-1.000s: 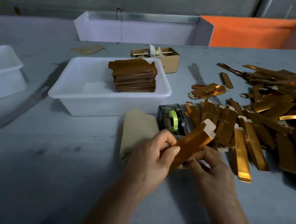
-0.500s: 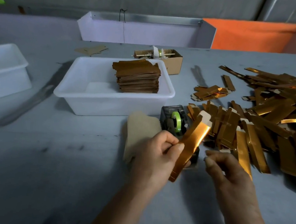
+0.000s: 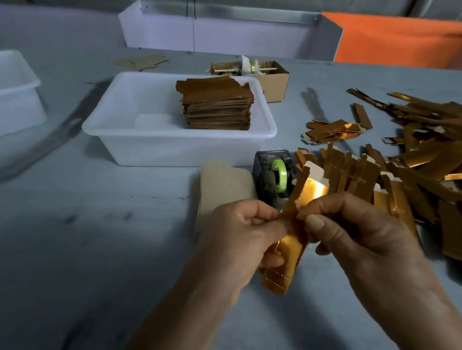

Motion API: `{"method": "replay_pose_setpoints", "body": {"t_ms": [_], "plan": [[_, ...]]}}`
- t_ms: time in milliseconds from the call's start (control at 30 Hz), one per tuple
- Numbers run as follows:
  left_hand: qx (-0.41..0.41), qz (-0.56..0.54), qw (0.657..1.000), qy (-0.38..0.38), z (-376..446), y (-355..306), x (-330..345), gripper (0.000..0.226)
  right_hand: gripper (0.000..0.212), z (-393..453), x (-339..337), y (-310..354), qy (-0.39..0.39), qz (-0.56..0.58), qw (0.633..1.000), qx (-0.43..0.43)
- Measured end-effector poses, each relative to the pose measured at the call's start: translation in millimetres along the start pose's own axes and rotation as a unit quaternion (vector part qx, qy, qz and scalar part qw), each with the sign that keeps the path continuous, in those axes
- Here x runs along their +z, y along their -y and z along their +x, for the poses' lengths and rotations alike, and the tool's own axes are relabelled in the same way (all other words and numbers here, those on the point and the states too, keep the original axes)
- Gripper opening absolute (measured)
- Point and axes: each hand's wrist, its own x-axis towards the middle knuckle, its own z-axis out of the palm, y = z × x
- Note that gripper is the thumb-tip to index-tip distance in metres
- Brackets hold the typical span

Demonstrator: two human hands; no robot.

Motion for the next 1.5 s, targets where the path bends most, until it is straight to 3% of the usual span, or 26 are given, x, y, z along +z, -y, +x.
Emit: {"method": "replay_pose_setpoints", "body": {"t_ms": [333, 633, 733, 833, 1000, 1167, 1300, 1500], "plan": [[0.0, -0.005, 0.994, 0.108, -6.8, -8.8, -4.7, 0.018, 0.008, 4.2, 1.8, -7.6, 0.002, -0.093, 0.996, 0.01], [0.085, 0.052, 0.995, 0.008, -6.0, 8.3, 4.0, 0.023, 0.015, 3.0, 7.9, 1.1, -0.006, -0.194, 0.981, 0.011], [0.073, 0.043, 0.996, 0.015, -8.7, 7.3, 6.0, 0.032, 0.015, 4.4, 9.1, 1.1, -0.013, -0.198, 0.98, 0.021], [0.043, 0.03, 0.998, 0.037, -6.3, 5.9, 2.8, 0.045, 0.011, 4.5, 8.7, -3.2, 0.009, -0.146, 0.988, 0.045], [0.008, -0.02, 0.998, 0.058, -5.5, 4.4, 0.3, 0.013, 0.015, 5.2, 6.4, -8.6, 0.009, 0.026, 0.996, 0.079], [0.044, 0.011, 0.999, 0.007, -4.5, 9.1, 4.8, 0.012, 0.018, 4.0, 7.3, -11.0, 0.016, 0.048, 0.996, 0.073], [0.048, 0.018, 0.999, -0.003, -5.4, 9.6, 4.6, 0.012, 0.043, 2.7, 5.6, -11.8, 0.034, 0.03, 0.997, 0.058], [0.069, 0.043, 0.997, 0.018, -5.4, 6.5, 3.0, 0.019, 0.038, 5.7, 7.5, -17.4, 0.006, 0.055, 0.997, 0.05]]}}
